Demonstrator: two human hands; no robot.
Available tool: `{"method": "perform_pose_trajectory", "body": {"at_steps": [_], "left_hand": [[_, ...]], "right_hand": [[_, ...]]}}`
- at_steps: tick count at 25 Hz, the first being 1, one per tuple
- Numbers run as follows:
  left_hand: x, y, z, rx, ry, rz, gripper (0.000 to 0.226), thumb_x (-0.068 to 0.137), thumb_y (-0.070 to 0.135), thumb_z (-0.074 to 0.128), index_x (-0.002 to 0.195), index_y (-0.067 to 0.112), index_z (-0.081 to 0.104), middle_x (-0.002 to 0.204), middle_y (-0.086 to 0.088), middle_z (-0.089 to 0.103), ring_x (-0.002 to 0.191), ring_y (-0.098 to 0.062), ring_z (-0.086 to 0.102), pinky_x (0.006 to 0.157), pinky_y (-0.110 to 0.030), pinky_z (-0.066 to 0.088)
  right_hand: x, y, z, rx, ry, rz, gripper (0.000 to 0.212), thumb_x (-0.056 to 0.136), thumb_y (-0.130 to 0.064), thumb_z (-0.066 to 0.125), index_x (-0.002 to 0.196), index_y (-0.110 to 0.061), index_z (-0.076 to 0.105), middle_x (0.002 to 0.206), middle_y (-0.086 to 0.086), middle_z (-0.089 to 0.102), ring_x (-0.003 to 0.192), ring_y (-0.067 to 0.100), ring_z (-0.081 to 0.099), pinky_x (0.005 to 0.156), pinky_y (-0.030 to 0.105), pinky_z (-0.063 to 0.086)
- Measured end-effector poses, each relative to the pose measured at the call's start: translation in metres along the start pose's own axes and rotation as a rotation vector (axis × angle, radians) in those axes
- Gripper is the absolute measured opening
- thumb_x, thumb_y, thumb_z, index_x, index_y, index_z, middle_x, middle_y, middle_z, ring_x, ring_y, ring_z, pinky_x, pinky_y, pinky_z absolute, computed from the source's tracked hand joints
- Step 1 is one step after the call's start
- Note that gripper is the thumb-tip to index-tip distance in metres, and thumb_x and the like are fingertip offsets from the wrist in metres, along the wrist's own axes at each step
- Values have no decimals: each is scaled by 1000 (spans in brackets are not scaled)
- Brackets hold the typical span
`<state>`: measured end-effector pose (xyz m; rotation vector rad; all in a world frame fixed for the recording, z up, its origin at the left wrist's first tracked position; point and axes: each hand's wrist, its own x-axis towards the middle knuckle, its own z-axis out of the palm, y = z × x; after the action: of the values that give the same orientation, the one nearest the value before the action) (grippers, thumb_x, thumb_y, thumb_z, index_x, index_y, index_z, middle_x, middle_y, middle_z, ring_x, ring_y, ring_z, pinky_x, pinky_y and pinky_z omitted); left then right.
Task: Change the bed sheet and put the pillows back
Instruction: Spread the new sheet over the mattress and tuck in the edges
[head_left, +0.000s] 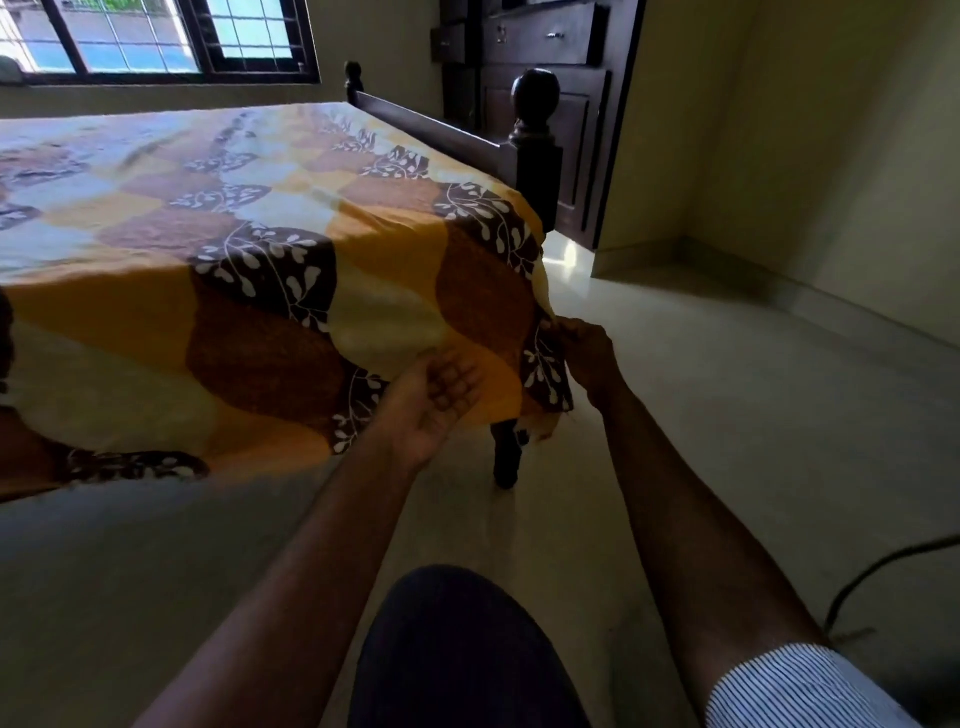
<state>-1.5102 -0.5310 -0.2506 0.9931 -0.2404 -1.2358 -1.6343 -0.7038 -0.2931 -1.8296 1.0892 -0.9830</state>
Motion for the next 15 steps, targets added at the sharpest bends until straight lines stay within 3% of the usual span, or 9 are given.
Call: {"method": "perform_pose_trajectory", "body": {"at_steps": [3, 6, 8, 11, 13, 15], "left_hand": [[10, -6, -5, -164, -4, 4, 42, 99, 27, 37, 132, 1, 44, 129, -17, 54, 125, -29, 48, 97, -36, 41], [19, -7, -8, -261, -14, 35, 38, 98, 31, 38, 124, 6, 50, 126, -14, 54, 122, -27, 49, 103, -38, 38], [23, -3, -12, -343, -17, 78, 34, 97, 33, 38, 113, 8, 54, 116, -11, 56, 114, -25, 52, 103, -41, 38], [25, -3, -22, -461, -82, 86, 39, 96, 38, 39, 117, 7, 52, 123, -12, 54, 125, -25, 47, 100, -44, 38], [25, -5, -27, -498, -124, 79, 43, 96, 38, 39, 123, 5, 49, 136, -13, 49, 131, -25, 43, 102, -45, 37], [25, -4, -26, -505, -154, 94, 44, 95, 36, 39, 125, 4, 47, 141, -13, 45, 130, -26, 43, 102, -45, 37]], "right_hand": [[18, -3, 20, -138, 65, -35, 31, 91, -21, 58, 107, 5, 63, 106, 21, 58, 103, 33, 56, 75, 26, 39], [26, -9, 21, -181, 16, -25, 33, 92, -20, 56, 105, 9, 65, 102, 23, 64, 97, 34, 59, 76, 31, 44], [24, -9, 19, 30, -26, 122, 31, 91, -17, 58, 103, 11, 64, 98, 23, 65, 88, 33, 62, 70, 31, 48], [9, -16, 25, 520, -101, 288, 30, 93, -4, 51, 120, 10, 54, 116, 26, 59, 76, 17, 61, 78, 24, 52], [0, -17, 30, 982, -128, 396, 35, 96, -1, 41, 130, 8, 44, 124, 23, 55, 94, 22, 60, 95, 31, 45], [-3, -21, 37, 1273, -148, 461, 30, 98, -7, 38, 123, 3, 50, 121, 20, 56, 112, 30, 53, 99, 37, 41]]}}
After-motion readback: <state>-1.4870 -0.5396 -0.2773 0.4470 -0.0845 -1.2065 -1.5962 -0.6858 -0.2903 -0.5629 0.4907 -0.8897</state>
